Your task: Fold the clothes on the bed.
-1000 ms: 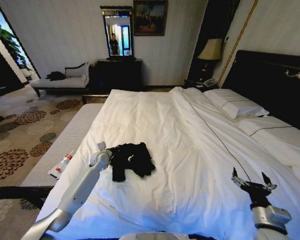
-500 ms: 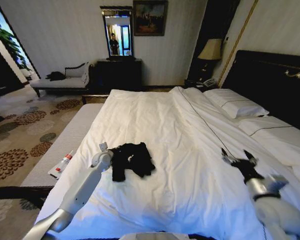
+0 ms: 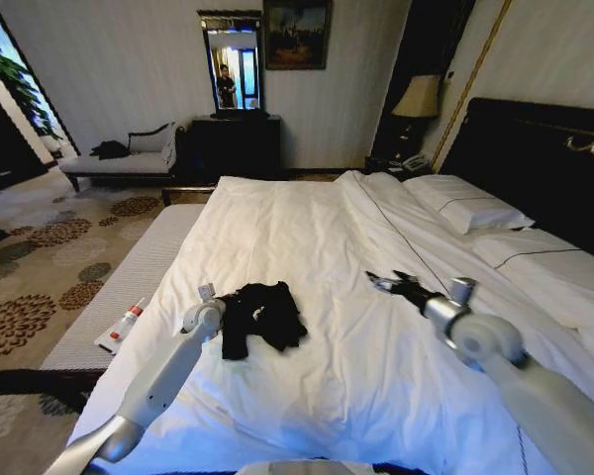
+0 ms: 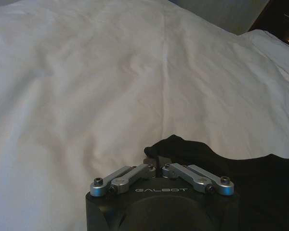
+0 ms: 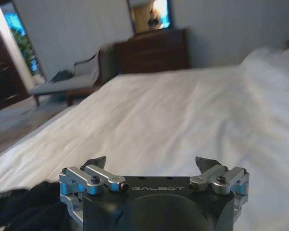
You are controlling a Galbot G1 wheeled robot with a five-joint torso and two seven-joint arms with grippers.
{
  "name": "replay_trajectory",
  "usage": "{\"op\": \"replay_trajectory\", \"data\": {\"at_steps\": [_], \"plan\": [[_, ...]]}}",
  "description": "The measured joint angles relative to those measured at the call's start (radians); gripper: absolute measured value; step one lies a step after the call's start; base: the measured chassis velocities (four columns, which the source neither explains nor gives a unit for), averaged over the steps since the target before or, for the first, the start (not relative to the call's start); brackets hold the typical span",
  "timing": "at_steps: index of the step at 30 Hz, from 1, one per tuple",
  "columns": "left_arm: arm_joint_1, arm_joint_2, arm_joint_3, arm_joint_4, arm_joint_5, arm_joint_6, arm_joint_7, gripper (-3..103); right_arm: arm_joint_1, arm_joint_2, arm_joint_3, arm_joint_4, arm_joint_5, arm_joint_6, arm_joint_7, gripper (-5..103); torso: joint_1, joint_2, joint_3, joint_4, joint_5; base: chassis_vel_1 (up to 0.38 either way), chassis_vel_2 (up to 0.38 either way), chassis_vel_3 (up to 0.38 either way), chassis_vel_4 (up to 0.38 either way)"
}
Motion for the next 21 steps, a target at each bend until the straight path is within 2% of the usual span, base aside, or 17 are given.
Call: {"op": "replay_trajectory", "data": {"at_steps": [1, 2, 3, 5, 7, 10, 15, 21], "plan": [[0.0, 0.004, 0.004, -0.003, 0.0, 0.0, 0.0, 1, 0.065, 0.023, -0.09, -0.045, 0.004, -0.001, -0.002, 100, 0.0, 0.0, 0.0, -0.0001, 0.0003, 0.0, 0.0, 0.0, 0.0], [-0.001, 0.007, 0.008, -0.004, 0.0, 0.0, 0.0, 1, 0.101, 0.037, -0.134, -0.069, 0.011, -0.004, -0.003, 100, 0.0, 0.0, 0.0, -0.0003, 0.0003, 0.0, 0.0, 0.0, 0.0], [-0.001, 0.007, 0.008, -0.004, 0.0, 0.0, 0.0, 1, 0.101, 0.037, -0.134, -0.069, 0.011, -0.004, -0.003, 100, 0.0, 0.0, 0.0, -0.0003, 0.0003, 0.0, 0.0, 0.0, 0.0], [-0.004, 0.014, 0.015, -0.008, -0.001, 0.001, 0.0, 1, 0.204, 0.072, -0.243, -0.135, 0.041, -0.011, 0.0, 100, 0.0, 0.0, 0.0, -0.0003, -0.0002, 0.0, 0.0, 0.0, 0.0], [-0.005, 0.016, 0.016, -0.009, -0.002, 0.001, 0.0, 1, 0.245, 0.087, -0.279, -0.161, 0.053, -0.015, 0.002, 100, 0.0, 0.0, 0.0, -0.0002, -0.0001, 0.0, 0.0, 0.0, 0.0], [-0.008, 0.022, 0.02, -0.011, -0.005, 0.002, 0.0, 1, 0.377, 0.141, -0.392, -0.263, 0.085, -0.025, 0.005, 100, 0.0, 0.0, 0.0, 0.0002, -0.0003, 0.0, 0.0, 0.0, 0.0], [0.0, 0.03, 0.021, -0.019, -0.006, 0.002, 0.0, 1, 0.461, 0.195, -0.49, -0.359, 0.104, -0.037, 0.008, 100, 0.0, 0.0, 0.0, -0.0003, -0.0003, 0.0, 0.0, 0.0, 0.0], [0.01, 0.036, 0.02, -0.021, -0.007, 0.001, 0.004, 1, 0.5, 0.247, -0.541, -0.444, 0.097, -0.041, 0.008, 100, 0.0, 0.0, 0.0, -0.0002, -0.0002, 0.0, 0.0, 0.0, 0.0]]}}
